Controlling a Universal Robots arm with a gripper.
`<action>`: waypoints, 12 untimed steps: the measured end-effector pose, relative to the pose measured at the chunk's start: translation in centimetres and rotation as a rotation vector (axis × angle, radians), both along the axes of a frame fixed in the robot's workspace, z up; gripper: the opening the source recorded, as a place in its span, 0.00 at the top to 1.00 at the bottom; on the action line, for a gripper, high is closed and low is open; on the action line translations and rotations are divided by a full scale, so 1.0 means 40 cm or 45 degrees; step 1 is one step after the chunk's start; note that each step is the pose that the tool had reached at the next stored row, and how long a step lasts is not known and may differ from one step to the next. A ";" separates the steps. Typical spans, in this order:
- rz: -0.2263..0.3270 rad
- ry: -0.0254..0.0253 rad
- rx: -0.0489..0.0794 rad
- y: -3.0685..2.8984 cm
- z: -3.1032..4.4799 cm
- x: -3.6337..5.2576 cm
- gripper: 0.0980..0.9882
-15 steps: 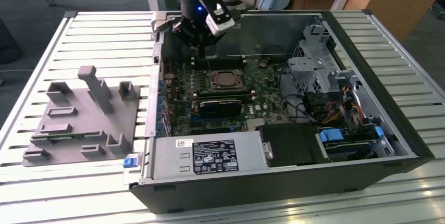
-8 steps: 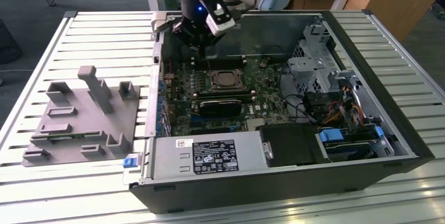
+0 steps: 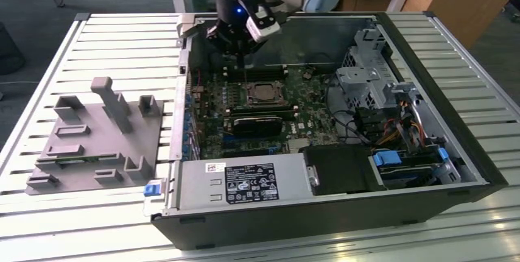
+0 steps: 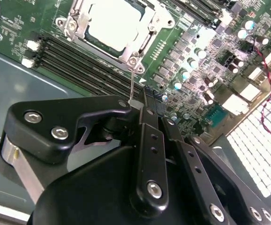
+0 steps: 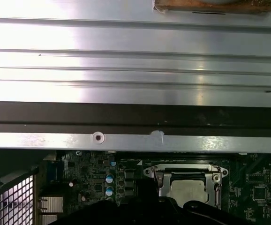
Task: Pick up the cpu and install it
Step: 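Install the first cpu locking lever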
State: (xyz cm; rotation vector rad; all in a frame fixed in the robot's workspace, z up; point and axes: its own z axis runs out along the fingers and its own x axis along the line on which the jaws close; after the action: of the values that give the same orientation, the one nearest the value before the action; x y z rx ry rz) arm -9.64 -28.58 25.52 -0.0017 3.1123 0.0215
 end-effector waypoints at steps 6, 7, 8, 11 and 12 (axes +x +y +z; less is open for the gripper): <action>0.000 -0.0002 0.000 0.000 -0.002 0.012 0.99; 0.000 -0.0001 0.000 0.000 -0.002 0.015 0.99; 0.000 0.0000 0.000 0.000 -0.002 0.017 0.99; 0.000 -0.0001 0.000 0.000 -0.003 0.026 0.99; 0.000 0.0000 0.000 0.000 -0.004 0.030 0.99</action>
State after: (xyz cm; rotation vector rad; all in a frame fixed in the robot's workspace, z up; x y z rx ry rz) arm -8.46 -28.58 25.37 -0.0017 3.1123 0.0216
